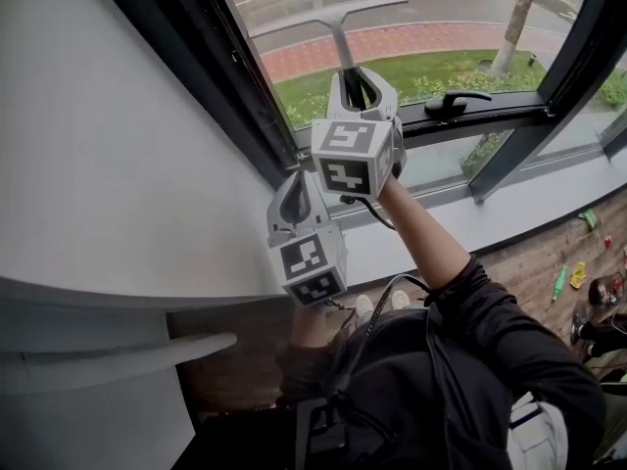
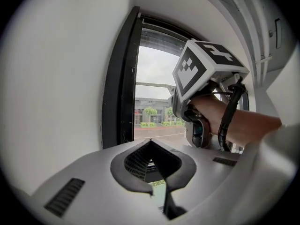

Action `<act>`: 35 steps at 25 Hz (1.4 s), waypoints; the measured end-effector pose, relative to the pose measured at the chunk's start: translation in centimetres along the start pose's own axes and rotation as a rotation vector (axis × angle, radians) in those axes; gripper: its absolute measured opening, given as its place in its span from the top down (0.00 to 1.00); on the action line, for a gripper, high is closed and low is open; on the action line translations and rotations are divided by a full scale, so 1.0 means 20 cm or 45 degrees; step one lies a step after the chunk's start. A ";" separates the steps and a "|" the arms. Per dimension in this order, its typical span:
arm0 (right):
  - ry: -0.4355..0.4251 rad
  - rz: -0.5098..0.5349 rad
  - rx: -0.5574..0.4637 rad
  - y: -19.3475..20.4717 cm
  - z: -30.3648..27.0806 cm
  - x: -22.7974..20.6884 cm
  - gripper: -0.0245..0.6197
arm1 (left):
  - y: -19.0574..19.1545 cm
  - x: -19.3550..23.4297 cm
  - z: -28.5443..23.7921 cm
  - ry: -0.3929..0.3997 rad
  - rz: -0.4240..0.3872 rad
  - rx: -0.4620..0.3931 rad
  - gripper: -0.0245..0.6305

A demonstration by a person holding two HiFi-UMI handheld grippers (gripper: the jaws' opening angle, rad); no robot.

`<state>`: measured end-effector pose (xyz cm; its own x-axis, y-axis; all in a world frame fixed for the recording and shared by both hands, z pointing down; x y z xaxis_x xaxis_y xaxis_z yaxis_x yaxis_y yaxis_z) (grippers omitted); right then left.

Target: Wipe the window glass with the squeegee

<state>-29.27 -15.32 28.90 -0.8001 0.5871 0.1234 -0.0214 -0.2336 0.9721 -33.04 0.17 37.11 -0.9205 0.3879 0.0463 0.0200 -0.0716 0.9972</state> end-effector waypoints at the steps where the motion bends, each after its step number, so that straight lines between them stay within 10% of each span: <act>1: 0.000 0.001 0.004 0.01 0.01 0.00 0.82 | 0.00 0.00 0.00 0.001 -0.005 0.001 0.96; 35: -0.019 0.013 0.255 0.44 0.15 0.04 0.82 | 0.16 0.02 0.04 -0.006 -0.020 0.114 0.96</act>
<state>-28.36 -14.60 38.09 -0.7906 0.5972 0.1350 0.1074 -0.0817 0.9909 -33.12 0.84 40.31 -0.9193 0.3924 0.0310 0.0410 0.0171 0.9990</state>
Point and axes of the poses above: the fingertips, and each gripper's own axes: z backward along the fingers, x to its left, y out of its underside, the point moved 4 cm from there along z, backward along the fingers, and after that the axes turned 13 degrees about -x, right-handed, at the moved point
